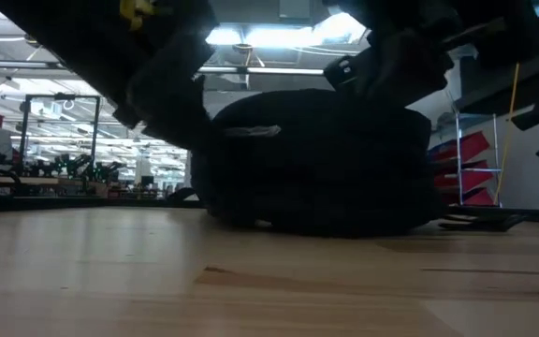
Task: Unpack backpack
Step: Open the black backpack
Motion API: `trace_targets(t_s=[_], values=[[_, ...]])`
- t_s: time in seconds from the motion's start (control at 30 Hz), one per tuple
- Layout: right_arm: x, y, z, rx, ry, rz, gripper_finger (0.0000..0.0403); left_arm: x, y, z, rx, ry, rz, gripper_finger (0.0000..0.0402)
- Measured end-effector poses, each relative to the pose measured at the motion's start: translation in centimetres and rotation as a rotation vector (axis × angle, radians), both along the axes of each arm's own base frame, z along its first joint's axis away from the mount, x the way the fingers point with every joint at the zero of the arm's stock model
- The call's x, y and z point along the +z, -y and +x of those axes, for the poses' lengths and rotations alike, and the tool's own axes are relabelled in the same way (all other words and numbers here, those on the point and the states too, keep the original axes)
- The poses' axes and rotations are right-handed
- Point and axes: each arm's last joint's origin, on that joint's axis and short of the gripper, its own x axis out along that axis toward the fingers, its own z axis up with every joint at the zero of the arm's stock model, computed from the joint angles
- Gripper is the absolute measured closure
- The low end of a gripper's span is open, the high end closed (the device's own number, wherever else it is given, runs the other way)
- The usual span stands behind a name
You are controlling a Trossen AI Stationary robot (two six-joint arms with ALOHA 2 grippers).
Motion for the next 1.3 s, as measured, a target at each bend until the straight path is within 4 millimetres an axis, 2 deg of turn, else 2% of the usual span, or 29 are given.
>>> trace_targets(t_s=[0.17,0.37,0.67,0.83,0.97,1.17,1.3], values=[[-0.1,-0.2,-0.3,0.054,-0.040,0.055,0.0401,-0.6,-0.8,-1.0,0.096,-0.045,0.013,0.0391],[-0.3,-1.9,-1.2,0.215,-0.093,0.124,0.0401,-0.7,-1.4,-1.8,0.149,-0.070,0.100,0.0391],[-0.5,-4.3,-2.8,0.385,-0.162,0.146,0.0402,-1.2,-3.5,-1.8,0.223,-0.117,0.135,0.0391],[0.0,-4.3,-3.1,0.405,-0.152,0.164,0.0402,-2.3,-5.2,-2.3,0.277,-0.130,0.139,0.0391],[0.4,-4.3,-2.9,0.415,-0.105,0.155,0.0402,-3.3,-5.9,-2.3,0.302,-0.055,0.110,0.0388],[0.4,-4.3,-2.9,0.424,-0.100,0.160,0.0402,-3.3,-5.5,-1.1,0.187,-0.032,0.062,0.0349],[0.5,-4.4,-2.9,0.440,-0.077,0.153,0.0402,-3.0,-5.1,-0.3,0.094,-0.032,0.037,0.0291]])
